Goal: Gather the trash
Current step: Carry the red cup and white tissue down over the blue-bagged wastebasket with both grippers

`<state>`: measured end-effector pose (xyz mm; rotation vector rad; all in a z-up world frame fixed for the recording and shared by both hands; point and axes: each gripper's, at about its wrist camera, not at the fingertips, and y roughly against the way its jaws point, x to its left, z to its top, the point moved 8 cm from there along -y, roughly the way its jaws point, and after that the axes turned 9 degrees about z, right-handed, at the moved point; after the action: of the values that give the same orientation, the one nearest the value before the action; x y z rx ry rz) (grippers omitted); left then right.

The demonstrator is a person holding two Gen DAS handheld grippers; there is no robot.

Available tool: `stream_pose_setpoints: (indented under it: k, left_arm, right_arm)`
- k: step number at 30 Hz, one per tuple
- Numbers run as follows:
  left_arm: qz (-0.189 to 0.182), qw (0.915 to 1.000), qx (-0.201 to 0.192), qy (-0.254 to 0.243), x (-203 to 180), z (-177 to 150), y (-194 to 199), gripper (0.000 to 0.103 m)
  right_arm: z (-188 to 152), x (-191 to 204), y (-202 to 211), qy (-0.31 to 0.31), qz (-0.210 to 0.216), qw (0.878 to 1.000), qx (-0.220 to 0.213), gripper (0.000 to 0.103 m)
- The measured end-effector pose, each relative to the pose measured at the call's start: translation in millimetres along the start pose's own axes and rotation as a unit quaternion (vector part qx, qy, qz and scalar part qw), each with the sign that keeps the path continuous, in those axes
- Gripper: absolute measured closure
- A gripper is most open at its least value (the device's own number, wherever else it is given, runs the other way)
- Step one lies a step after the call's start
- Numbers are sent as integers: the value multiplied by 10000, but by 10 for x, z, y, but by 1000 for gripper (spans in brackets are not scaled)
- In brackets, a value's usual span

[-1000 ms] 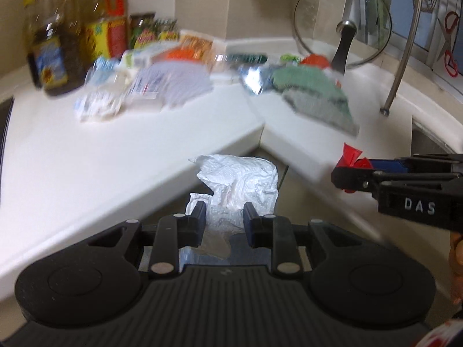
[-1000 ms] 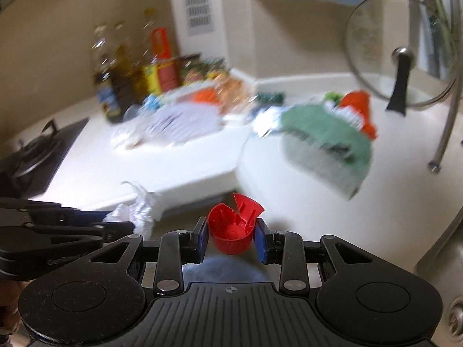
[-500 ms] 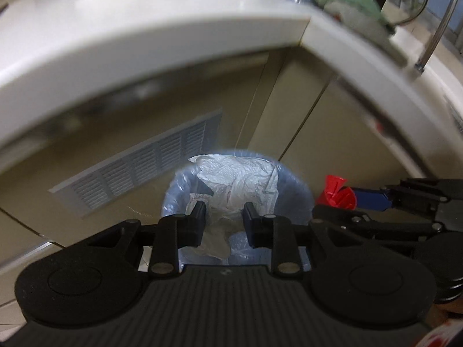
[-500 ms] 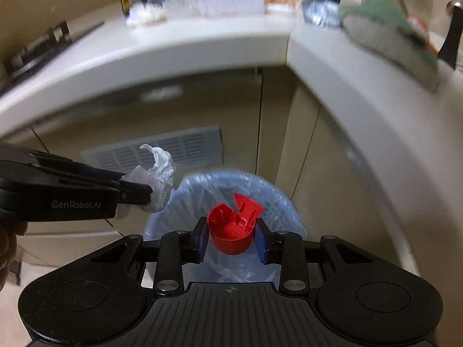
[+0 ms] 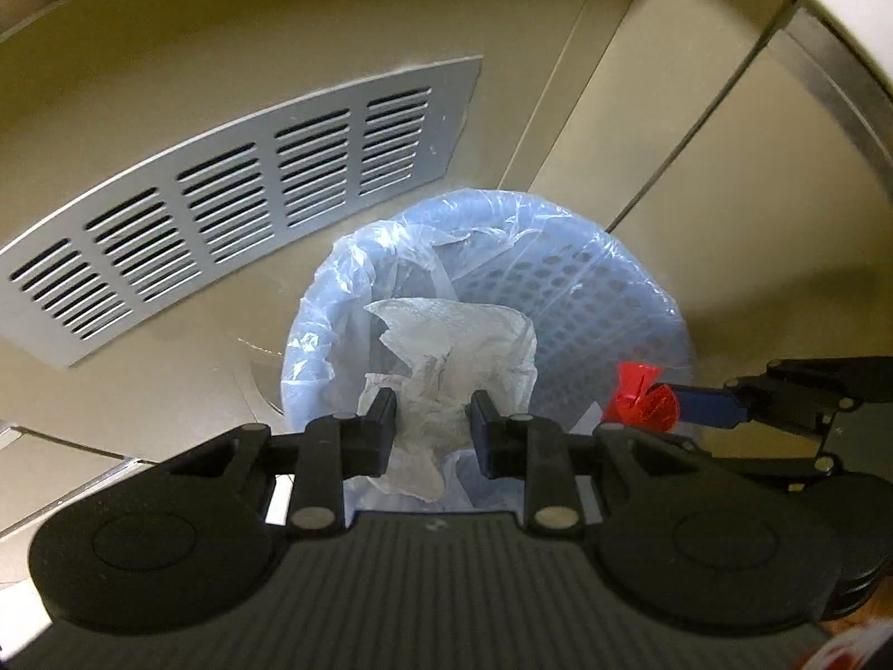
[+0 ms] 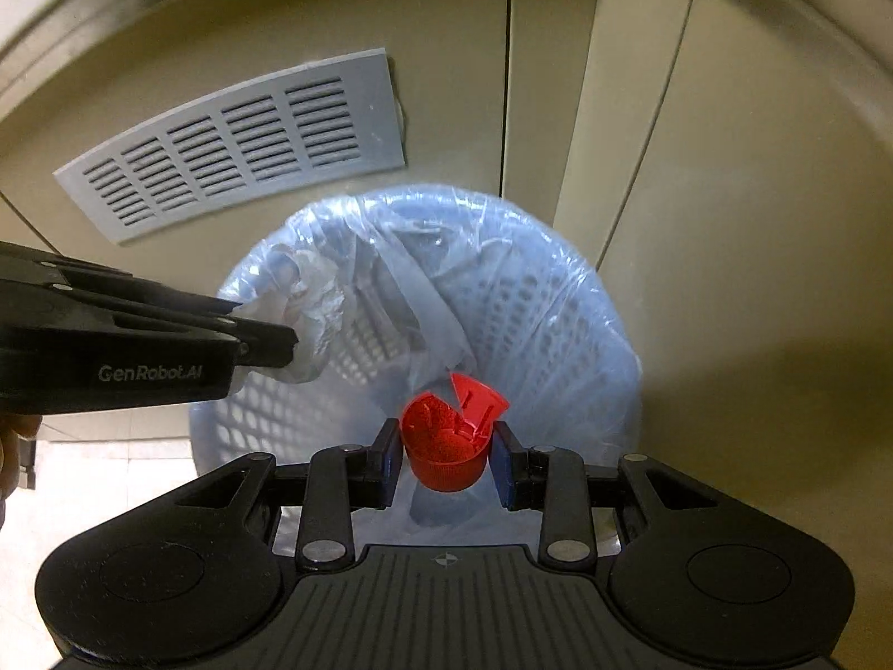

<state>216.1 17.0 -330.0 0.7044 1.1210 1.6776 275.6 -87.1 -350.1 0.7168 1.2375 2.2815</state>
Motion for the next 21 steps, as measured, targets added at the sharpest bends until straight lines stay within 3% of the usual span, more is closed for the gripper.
stream_pose_setpoints:
  k: [14, 16, 18, 21]
  left_arm:
    - [-71, 9999, 147, 27, -37, 38, -148, 75]
    - [-57, 9999, 120, 41, -33, 49, -141, 72]
    - [-47, 9999, 99, 64, -21, 51, -114, 60]
    - [-34, 9999, 66, 74, 12, 49, -56, 58]
  right_arm:
    - [-4, -78, -197, -55, -41, 9998, 208, 69]
    - [2, -79, -196, -58, -53, 9997, 210, 69]
    - [9, -78, -199, -48, -52, 9998, 208, 69]
    - [15, -82, -198, -37, -55, 9998, 189, 69]
